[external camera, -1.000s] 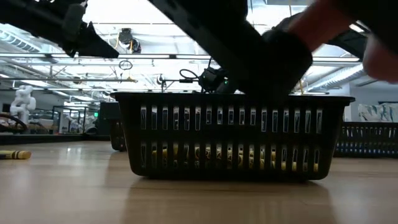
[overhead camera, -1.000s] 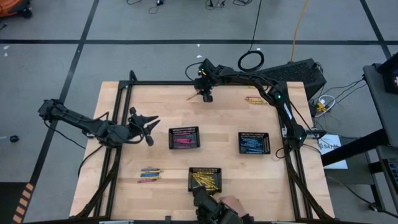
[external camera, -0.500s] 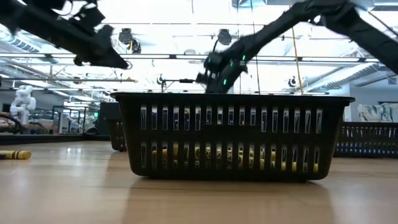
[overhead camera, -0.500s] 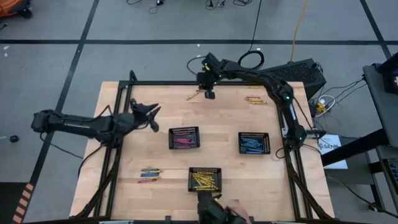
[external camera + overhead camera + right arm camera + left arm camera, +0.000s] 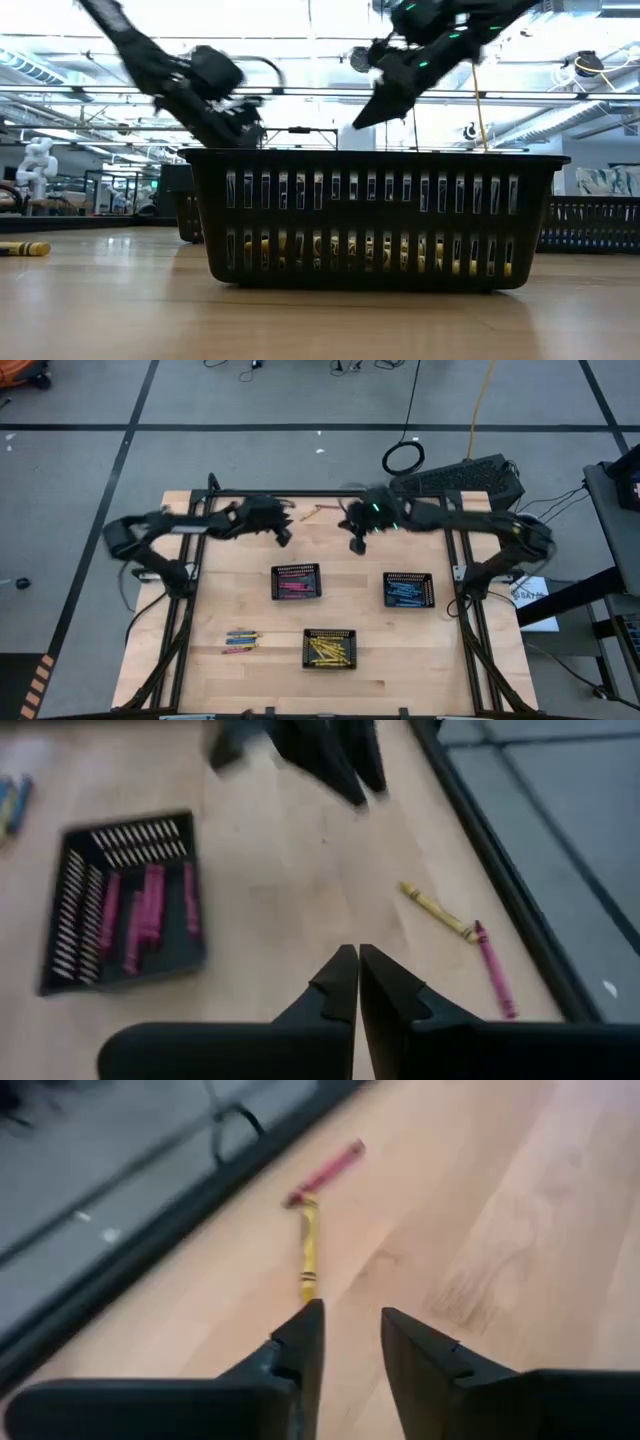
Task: Sort crayons
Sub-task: Put the yellow crayon into the bottom black bin
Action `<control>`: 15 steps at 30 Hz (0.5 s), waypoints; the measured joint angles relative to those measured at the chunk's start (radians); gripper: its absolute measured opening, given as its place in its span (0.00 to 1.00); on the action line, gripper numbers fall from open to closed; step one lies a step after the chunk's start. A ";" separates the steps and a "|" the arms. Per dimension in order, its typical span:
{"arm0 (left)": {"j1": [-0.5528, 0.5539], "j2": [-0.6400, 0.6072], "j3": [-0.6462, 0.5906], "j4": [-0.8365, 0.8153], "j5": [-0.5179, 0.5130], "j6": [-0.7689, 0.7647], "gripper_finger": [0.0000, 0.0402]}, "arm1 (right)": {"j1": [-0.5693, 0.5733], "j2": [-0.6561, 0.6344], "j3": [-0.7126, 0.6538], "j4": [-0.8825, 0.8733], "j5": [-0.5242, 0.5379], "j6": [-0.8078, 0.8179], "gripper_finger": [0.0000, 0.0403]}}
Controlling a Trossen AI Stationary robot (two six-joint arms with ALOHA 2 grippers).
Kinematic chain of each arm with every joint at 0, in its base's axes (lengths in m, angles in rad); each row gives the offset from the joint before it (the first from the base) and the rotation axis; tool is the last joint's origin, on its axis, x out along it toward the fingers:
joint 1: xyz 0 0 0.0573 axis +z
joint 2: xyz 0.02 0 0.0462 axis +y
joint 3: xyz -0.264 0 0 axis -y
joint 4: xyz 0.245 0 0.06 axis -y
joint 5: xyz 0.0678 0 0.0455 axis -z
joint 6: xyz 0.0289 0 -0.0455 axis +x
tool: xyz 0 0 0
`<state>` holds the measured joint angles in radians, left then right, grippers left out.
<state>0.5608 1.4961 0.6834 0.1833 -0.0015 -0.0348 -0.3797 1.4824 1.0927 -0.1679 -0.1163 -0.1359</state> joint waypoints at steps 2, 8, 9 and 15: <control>0.018 0.093 0.090 -0.067 0.057 0.019 0.32 | 0.054 -0.078 -0.123 0.105 0.060 0.078 0.00; 0.049 0.295 0.315 -0.221 0.114 0.019 0.46 | 0.208 -0.217 -0.372 0.387 0.271 0.228 0.00; 0.050 0.317 0.341 -0.240 0.112 0.020 0.47 | 0.232 -0.225 -0.394 0.419 0.304 0.239 0.00; 0.065 0.429 0.442 -0.291 0.102 0.016 0.49 | 0.334 -0.234 -0.432 0.507 0.382 0.248 0.00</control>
<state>0.6261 1.9251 1.1251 -0.1075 0.1009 -0.0189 -0.0453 1.2488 0.6609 0.3391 0.2657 0.1123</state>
